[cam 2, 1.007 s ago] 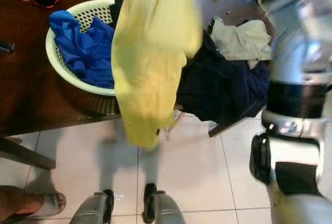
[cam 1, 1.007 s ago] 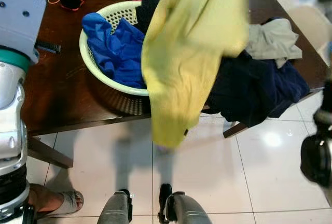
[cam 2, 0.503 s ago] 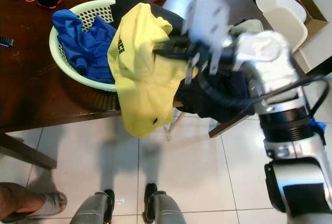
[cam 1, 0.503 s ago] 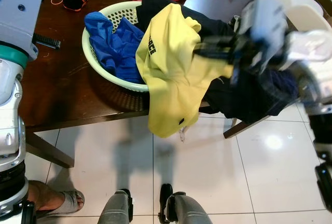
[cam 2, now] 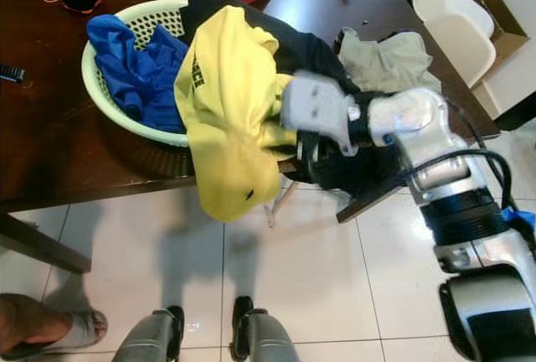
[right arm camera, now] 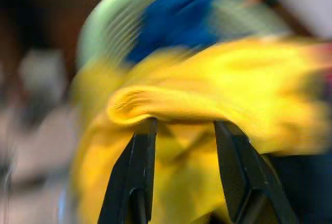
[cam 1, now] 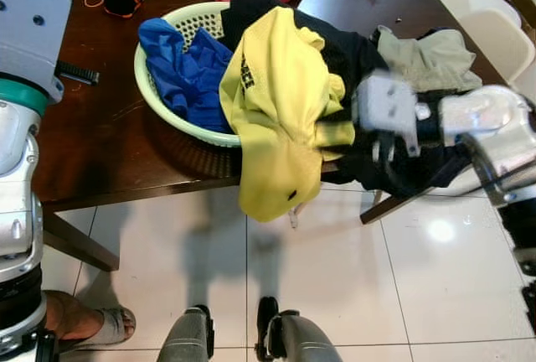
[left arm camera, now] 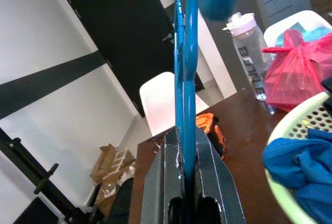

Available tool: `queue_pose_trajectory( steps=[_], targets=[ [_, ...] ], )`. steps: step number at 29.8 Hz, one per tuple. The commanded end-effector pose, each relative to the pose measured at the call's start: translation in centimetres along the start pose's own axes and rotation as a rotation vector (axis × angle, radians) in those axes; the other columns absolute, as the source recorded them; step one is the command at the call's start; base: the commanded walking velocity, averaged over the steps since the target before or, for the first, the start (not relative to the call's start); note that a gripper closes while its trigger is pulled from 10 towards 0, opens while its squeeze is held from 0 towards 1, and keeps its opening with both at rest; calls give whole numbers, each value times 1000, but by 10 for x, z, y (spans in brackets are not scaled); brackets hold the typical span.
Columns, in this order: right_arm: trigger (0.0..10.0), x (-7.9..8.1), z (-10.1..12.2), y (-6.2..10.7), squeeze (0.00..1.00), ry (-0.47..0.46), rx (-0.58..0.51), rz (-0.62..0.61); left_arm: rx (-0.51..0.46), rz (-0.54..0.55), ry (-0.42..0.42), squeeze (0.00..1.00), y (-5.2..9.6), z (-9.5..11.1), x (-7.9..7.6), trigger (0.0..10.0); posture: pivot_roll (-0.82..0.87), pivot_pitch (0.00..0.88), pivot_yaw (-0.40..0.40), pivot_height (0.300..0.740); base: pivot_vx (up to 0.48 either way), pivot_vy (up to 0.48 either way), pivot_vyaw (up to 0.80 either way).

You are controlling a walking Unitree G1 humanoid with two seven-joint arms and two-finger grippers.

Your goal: Hang hanger

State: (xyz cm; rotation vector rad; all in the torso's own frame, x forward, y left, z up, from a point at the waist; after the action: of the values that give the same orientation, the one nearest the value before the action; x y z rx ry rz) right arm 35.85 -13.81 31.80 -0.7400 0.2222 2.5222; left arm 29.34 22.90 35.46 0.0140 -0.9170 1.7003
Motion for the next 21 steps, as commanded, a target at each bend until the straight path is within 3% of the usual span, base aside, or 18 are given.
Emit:
queue_pose_trajectory(
  steps=[1, 2, 5, 7, 8, 10, 11, 13, 14, 16, 17, 21],
  targets=[
    [10000, -14, -4, 12, 0, -156, -42, -133, -28, 3, -3, 0, 4, 5, -1, 10000, 106, 180, -104, 740, 0, 0, 0],
    [10000, -14, -4, 12, 0, -156, -42, -133, -28, 3, -3, 0, 4, 5, -1, 10000, 106, 180, -104, 740, 0, 0, 0],
    [10000, -13, -16, 21, 0, -300, -71, -186, -25, -2, -3, 0, 5, 4, -3, 10000, 105, 189, -106, 740, 0, 0, 0],
    [10000, -13, -16, 21, 0, -300, -71, -186, -25, -2, -3, 0, 5, 4, -3, 10000, 105, 189, -106, 740, 0, 0, 0],
    [10000, -3, -33, 39, 0, -449, -64, -215, -21, -7, -3, 0, 5, 2, -3, 10000, 92, 196, -103, 740, 0, 0, 0],
    [10000, 1, -38, 45, 0, -484, -57, -220, -20, -8, -3, 0, 5, 2, -4, 10000, 90, 196, -103, 740, 0, 0, 0],
    [10000, 1, -45, 50, 0, -565, -39, -267, -19, -12, 0, 0, 5, 1, -4, 10000, 82, 200, -98, 740, 0, 0, 0],
    [10000, 1, -45, 50, 0, -565, -39, -267, -19, -12, 0, 0, 5, 1, -4, 10000, 82, 200, -98, 740, 0, 0, 0],
    [10000, 1, -49, 53, 0, -618, -26, -300, -18, -15, 2, 0, 5, 1, -5, 10000, 80, 201, -98, 740, 0, 0, 0],
    [10000, 16, -75, 48, 0, -883, 42, -453, -19, -27, 10, 0, 3, 0, -9, 10000, 73, 209, -93, 740, 0, 0, 0],
    [10000, 24, -80, 45, 0, -963, 63, -481, -19, -30, 11, 0, 3, 0, -10, 10000, 73, 209, -93, 740, 0, 0, 0],
    [10000, 29, -83, 44, 0, -1007, 75, -492, -20, -32, 12, 0, 2, 0, -11, 10000, 73, 209, -93, 740, 0, 0, 0]
  ],
)
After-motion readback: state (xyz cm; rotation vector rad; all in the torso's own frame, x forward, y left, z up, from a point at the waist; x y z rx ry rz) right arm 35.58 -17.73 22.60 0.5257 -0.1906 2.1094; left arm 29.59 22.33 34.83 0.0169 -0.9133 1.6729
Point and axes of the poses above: a point about 5 cm out from each wrist's last joint towards the gripper, its own y axis pointing back from the gripper into the wrist, its own z axis along the axis of the wrist's last joint, x = y × z, the point moved 3 cm from there along -y, pointing out of the wrist towards the gripper, and after that the axes turned 3 degrees about y, right-handed, at the moved point
